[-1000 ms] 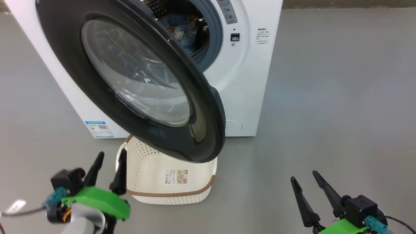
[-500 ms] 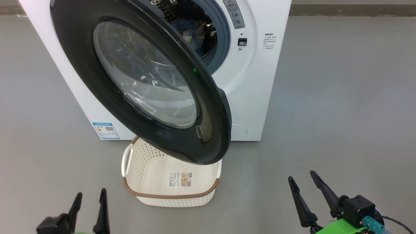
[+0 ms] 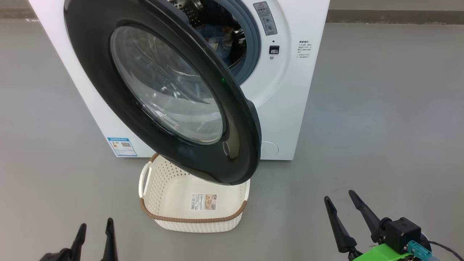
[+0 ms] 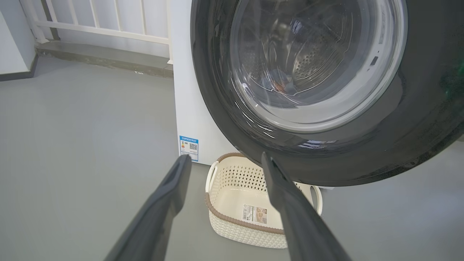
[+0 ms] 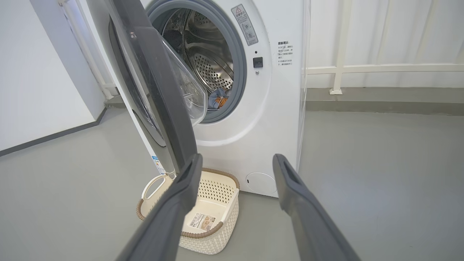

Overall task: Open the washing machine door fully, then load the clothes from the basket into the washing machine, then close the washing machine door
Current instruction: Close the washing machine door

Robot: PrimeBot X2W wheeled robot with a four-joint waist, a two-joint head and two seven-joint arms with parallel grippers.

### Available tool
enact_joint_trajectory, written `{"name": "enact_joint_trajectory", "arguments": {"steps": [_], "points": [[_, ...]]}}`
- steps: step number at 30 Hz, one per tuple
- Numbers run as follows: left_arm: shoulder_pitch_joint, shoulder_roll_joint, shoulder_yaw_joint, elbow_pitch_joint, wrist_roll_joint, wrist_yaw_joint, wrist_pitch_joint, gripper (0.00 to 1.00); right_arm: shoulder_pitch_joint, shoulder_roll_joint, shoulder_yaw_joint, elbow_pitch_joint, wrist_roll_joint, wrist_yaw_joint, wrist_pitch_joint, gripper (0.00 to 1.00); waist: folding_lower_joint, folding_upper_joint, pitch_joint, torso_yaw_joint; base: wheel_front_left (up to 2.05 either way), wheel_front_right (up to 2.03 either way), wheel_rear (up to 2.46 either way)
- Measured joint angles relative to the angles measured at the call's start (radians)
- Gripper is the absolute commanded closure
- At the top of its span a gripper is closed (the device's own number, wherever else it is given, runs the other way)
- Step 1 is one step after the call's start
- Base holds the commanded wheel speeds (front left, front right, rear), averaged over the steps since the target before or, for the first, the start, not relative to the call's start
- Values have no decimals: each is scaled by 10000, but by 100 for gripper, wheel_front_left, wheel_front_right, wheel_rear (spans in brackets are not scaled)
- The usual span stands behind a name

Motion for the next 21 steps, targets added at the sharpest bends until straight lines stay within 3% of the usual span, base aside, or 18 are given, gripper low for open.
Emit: {"name": "enact_joint_trajectory", "arguments": {"steps": [10, 11, 12, 13, 14, 21], "points": [[0, -203, 368, 169, 305, -332, 0, 0, 0, 19, -376, 259, -259, 0, 0, 0, 0, 0, -8, 23, 0, 0, 0], [0, -230, 393, 178, 355, -334, 0, 0, 0, 27, -462, 324, -297, 0, 0, 18, 0, 0, -13, 26, 0, 0, 0], [0, -261, 416, 192, 397, -339, 0, 0, 0, 31, -545, 389, -376, 0, 0, 52, 0, 0, -20, 27, 0, 0, 0], [0, -299, 437, 199, 453, -347, 0, 0, 0, 31, -604, 454, -481, 0, 0, 67, 0, 0, -26, 30, 0, 0, 0], [-1, -339, 453, 211, 477, -359, 0, 0, 1, 36, -642, 520, -533, 0, 0, 100, 0, 0, -31, 35, 0, 0, 0], [-2, -391, 594, 261, 608, -512, 0, 0, 0, 90, -771, 706, -531, 0, 0, 100, 0, 0, -20, 67, 0, 0, 0]]}}
